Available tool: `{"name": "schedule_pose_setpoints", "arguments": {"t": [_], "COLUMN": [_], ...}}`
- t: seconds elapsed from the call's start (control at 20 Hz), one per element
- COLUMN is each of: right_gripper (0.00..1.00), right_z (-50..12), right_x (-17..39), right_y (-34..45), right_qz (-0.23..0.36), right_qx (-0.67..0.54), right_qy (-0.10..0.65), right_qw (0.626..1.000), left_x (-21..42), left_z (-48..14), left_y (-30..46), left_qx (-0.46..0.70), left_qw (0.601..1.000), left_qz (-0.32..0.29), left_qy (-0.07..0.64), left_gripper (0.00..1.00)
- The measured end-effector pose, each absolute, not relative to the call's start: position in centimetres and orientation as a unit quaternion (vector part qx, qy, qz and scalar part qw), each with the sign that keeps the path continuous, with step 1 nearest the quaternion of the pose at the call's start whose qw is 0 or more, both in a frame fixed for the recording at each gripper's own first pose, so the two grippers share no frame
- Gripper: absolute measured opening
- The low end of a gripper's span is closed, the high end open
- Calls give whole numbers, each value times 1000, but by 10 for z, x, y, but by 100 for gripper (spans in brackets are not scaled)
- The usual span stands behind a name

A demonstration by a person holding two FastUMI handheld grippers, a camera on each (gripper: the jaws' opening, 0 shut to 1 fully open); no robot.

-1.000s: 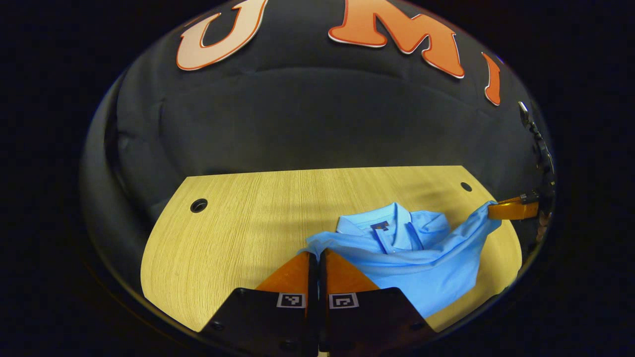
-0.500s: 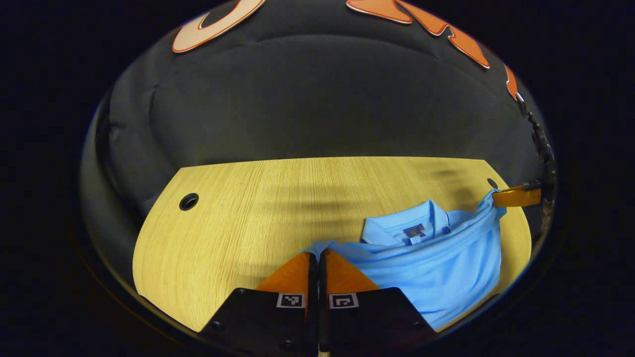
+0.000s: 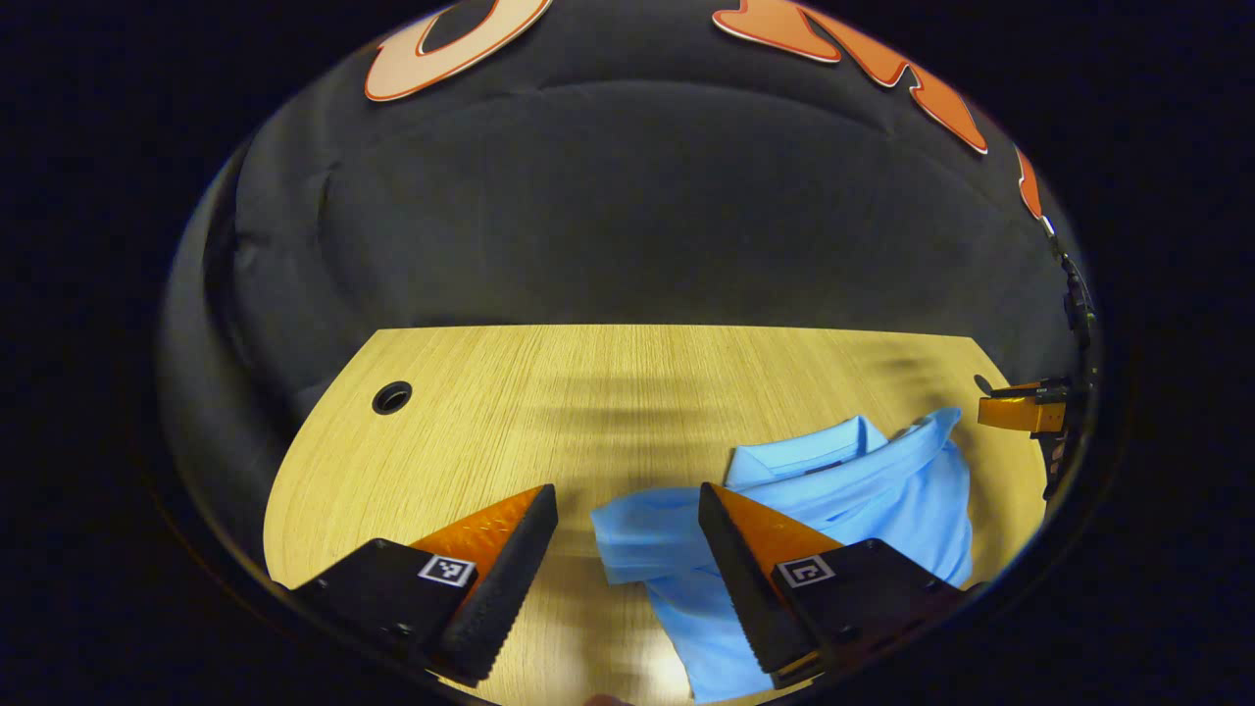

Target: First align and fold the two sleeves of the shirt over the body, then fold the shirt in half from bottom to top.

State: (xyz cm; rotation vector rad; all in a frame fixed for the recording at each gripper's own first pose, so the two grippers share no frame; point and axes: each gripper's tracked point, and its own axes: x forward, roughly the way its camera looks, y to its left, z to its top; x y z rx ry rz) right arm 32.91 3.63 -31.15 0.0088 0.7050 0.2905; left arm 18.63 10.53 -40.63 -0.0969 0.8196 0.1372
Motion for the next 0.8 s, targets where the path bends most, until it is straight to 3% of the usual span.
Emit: {"name": "schedule_pose_setpoints", "arguments": {"t": [0.05, 0.15, 0.25, 0.8], "right_gripper": [77, 87, 92, 94], "right_z": [-301, -279, -256, -122], "right_x": [323, 308, 291, 189], "right_y": [35, 31, 31, 33], "right_qz": [141, 136, 133, 106], "right_qx": [10, 17, 26, -13], "right_qy": [335, 316, 295, 134], "right_qw": [931, 939, 946, 985], "left_x": [186, 185, 178, 99], "left_z": [-398, -374, -343, -177], "left_y": [100, 92, 84, 51], "left_qx": [-45, -38, -27, 7], "left_qw": [917, 926, 935, 979], "left_qz": [64, 60, 52, 17], "left_qy": [391, 370, 349, 202], "left_gripper": [99, 98, 98, 98]}}
